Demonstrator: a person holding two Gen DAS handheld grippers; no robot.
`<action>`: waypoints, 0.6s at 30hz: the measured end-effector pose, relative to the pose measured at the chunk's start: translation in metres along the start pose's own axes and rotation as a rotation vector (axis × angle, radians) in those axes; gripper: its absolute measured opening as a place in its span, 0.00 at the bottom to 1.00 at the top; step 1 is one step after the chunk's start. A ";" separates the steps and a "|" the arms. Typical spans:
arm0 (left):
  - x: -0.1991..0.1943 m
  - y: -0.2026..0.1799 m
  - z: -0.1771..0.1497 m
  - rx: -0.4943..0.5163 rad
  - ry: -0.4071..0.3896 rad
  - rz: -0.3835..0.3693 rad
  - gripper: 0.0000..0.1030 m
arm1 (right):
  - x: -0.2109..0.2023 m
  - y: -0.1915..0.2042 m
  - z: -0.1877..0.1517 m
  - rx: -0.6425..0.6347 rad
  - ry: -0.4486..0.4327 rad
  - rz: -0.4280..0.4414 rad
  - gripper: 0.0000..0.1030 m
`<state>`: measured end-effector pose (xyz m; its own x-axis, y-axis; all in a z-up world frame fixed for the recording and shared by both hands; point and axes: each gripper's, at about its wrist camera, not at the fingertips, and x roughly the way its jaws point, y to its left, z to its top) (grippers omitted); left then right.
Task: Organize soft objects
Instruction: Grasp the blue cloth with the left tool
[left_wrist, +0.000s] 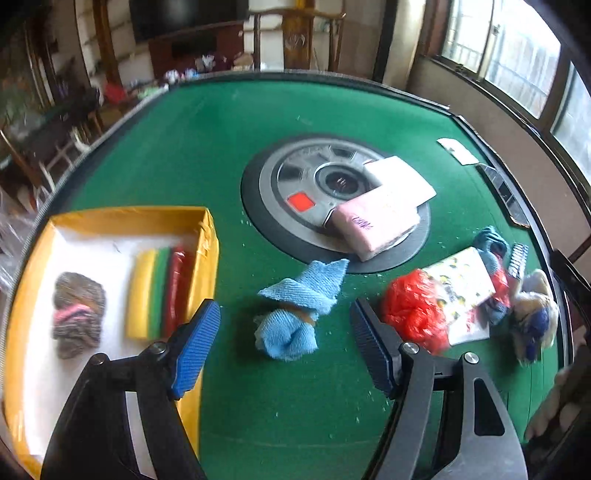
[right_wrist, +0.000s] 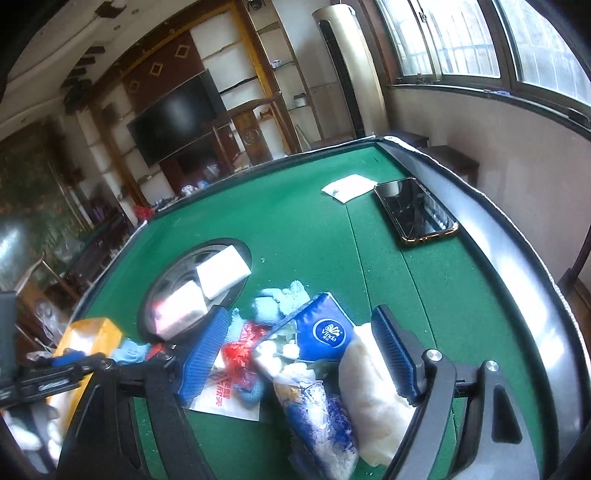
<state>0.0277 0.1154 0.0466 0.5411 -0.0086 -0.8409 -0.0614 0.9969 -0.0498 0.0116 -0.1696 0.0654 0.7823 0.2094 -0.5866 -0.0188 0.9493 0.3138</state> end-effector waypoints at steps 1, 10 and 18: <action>0.005 -0.001 0.001 0.000 0.008 0.002 0.70 | -0.001 0.000 0.000 0.002 0.001 0.004 0.74; 0.031 -0.014 0.007 0.040 0.032 0.070 0.70 | 0.003 0.000 -0.002 0.003 0.023 0.007 0.74; 0.047 -0.025 0.001 0.091 0.089 0.071 0.69 | 0.006 0.002 -0.003 -0.002 0.030 -0.012 0.74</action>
<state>0.0557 0.0906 0.0090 0.4610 0.0588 -0.8854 -0.0182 0.9982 0.0568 0.0140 -0.1662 0.0602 0.7635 0.2051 -0.6124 -0.0109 0.9522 0.3053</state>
